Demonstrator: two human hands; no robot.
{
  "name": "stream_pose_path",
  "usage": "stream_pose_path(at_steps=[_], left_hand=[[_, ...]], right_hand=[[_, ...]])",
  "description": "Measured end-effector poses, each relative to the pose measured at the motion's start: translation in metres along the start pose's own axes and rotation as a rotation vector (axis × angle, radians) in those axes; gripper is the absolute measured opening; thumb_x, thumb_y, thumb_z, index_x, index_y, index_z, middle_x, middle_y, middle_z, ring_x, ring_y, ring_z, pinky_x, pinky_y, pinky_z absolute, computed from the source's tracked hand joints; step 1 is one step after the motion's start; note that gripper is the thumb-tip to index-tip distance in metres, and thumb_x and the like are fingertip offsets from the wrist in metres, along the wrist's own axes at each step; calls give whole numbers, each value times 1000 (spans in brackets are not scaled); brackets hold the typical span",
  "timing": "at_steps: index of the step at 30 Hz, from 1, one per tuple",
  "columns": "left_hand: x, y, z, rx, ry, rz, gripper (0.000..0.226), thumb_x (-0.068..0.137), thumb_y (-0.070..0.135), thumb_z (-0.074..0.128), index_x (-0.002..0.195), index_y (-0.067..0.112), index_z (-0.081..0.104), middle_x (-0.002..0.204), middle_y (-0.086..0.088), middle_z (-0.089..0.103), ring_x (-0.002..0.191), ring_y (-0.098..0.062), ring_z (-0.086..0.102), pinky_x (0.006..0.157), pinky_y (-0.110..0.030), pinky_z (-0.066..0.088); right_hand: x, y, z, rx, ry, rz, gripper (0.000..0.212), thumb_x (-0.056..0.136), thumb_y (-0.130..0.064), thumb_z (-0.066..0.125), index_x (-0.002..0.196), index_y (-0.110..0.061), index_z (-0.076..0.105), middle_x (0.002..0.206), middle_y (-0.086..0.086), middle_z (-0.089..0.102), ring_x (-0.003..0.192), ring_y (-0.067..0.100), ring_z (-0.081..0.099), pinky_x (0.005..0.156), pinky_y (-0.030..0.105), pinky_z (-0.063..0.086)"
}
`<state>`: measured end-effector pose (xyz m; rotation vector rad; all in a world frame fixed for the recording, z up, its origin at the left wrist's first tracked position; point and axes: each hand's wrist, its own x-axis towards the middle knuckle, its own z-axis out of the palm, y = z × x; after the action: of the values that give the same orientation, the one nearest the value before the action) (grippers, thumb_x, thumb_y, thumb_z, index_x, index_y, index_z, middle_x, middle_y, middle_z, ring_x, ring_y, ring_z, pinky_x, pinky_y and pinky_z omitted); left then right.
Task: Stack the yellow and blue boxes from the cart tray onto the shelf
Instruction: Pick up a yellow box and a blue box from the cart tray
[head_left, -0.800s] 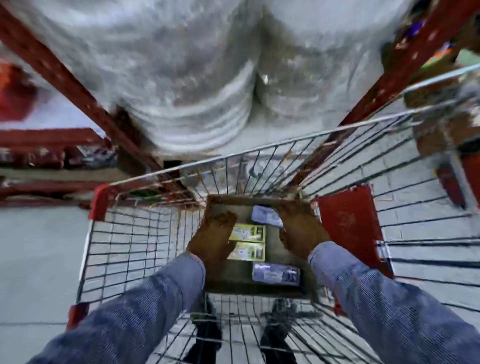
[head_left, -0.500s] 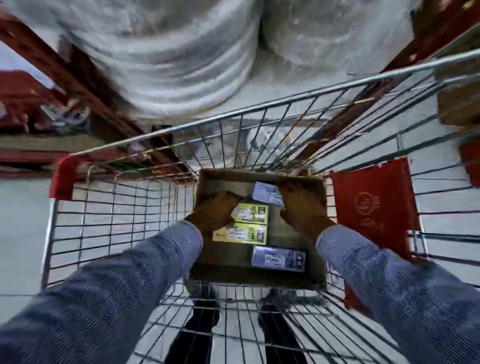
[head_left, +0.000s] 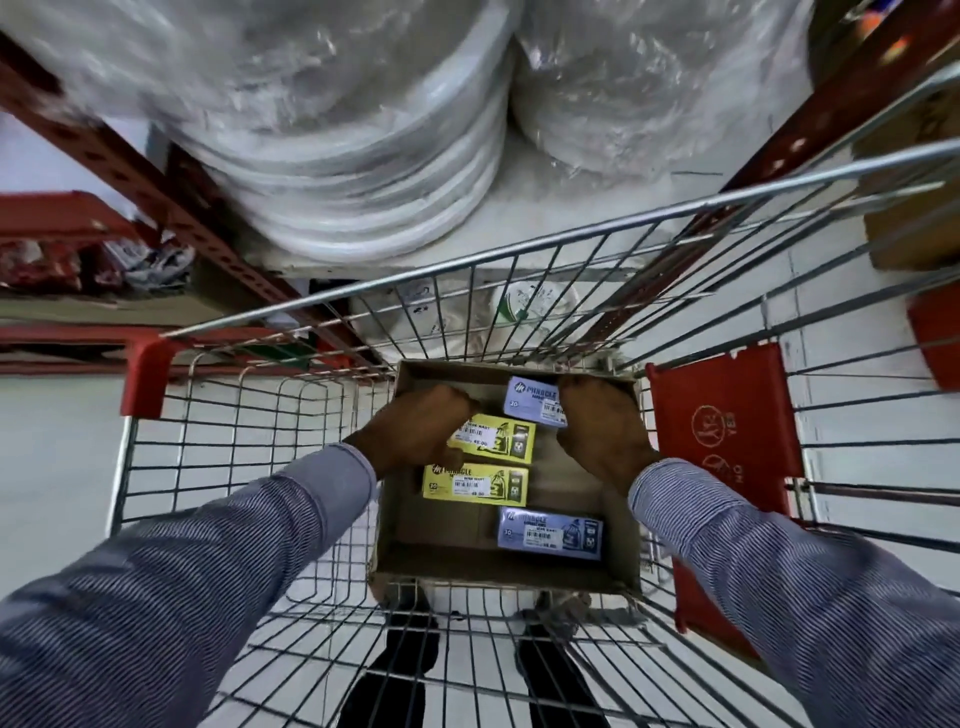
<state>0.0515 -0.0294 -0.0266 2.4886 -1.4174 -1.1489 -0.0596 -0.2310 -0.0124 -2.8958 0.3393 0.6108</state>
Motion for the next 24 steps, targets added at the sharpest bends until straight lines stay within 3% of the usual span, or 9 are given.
stream_pose_path(at_steps=[2, 6, 11, 15, 19, 24], left_hand=[[-22, 8, -22, 13, 48, 25, 61, 73, 31, 85, 126, 18, 59, 126, -7, 66, 112, -27, 61, 87, -33, 49], [-84, 28, -78, 88, 138, 40, 58, 73, 44, 79, 125, 27, 60, 122, 0, 69, 107, -22, 65, 86, -37, 55], [-167, 59, -160, 133, 289, 52, 62, 59, 68, 52, 106, 30, 64, 97, 7, 75, 83, -13, 68, 67, -30, 55], [-235, 83, -220, 290, 467, 4, 53, 61, 66, 66, 102, 34, 62, 88, 10, 74, 77, -8, 67, 61, -28, 54], [-301, 118, -286, 350, 587, -26, 45, 61, 58, 64, 98, 33, 62, 86, 9, 73, 72, -9, 65, 62, -32, 56], [-375, 155, -357, 455, 758, -66, 52, 59, 53, 64, 108, 34, 62, 94, 10, 75, 81, -11, 69, 68, -32, 56]], right_hand=[[-11, -4, -25, 26, 25, -13, 39, 74, -14, 72, 110, -10, 57, 106, 12, 67, 96, 31, 64, 76, 38, 53], [-38, -13, -90, 38, 84, -61, 37, 71, -17, 73, 104, -11, 56, 103, 14, 65, 94, 35, 62, 73, 39, 51], [-78, -28, -193, 39, 228, -117, 33, 66, -27, 72, 94, -17, 56, 96, 8, 67, 91, 32, 64, 70, 34, 49], [-123, -40, -285, -2, 360, -172, 34, 63, -31, 73, 90, -19, 55, 89, 5, 67, 86, 30, 63, 61, 34, 41], [-173, -51, -383, -92, 493, -170, 42, 57, -41, 73, 93, -25, 57, 86, -1, 67, 80, 25, 63, 55, 29, 36], [-234, -59, -486, -150, 707, -168, 50, 52, -51, 71, 96, -30, 60, 80, -5, 66, 71, 18, 59, 50, 28, 34]])
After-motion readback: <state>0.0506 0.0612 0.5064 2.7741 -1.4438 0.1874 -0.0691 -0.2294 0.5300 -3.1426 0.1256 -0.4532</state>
